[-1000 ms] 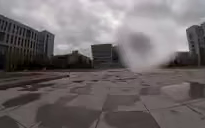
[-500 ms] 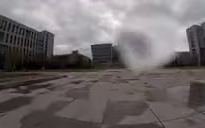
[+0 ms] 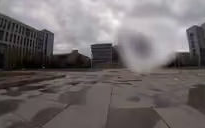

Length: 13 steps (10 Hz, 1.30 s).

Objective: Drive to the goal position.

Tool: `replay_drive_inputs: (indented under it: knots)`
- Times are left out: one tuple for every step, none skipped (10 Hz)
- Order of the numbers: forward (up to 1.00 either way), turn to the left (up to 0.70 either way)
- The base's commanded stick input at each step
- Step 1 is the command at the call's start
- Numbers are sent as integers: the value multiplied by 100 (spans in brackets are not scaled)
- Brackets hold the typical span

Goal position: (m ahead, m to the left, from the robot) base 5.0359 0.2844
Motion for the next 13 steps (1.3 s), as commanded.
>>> replay_drive_inputs:
  knots:
    - [70,0]
    - [70,0]
    - [70,0]
    - [70,0]
    - [70,0]
    - [70,0]
    - [70,0]
    - [70,0]
    - [70,0]
    - [70,0]
    - [70,0]
    - [70,0]
    - [70,0]
